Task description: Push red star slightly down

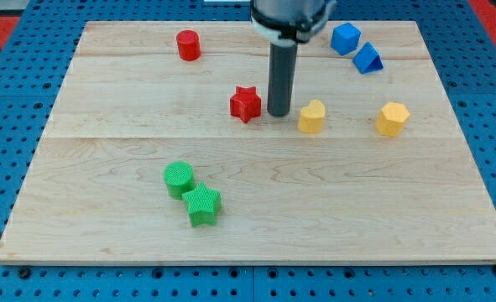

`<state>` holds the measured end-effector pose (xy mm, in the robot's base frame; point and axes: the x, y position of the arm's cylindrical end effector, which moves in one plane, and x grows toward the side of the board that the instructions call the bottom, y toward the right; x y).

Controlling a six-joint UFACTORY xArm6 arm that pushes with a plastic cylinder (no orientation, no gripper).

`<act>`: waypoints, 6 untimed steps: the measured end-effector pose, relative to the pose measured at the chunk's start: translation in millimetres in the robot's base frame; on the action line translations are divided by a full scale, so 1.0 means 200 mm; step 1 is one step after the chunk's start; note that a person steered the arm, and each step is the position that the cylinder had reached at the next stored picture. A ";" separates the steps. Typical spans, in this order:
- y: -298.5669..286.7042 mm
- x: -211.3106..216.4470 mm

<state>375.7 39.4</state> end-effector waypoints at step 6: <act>-0.43 -0.62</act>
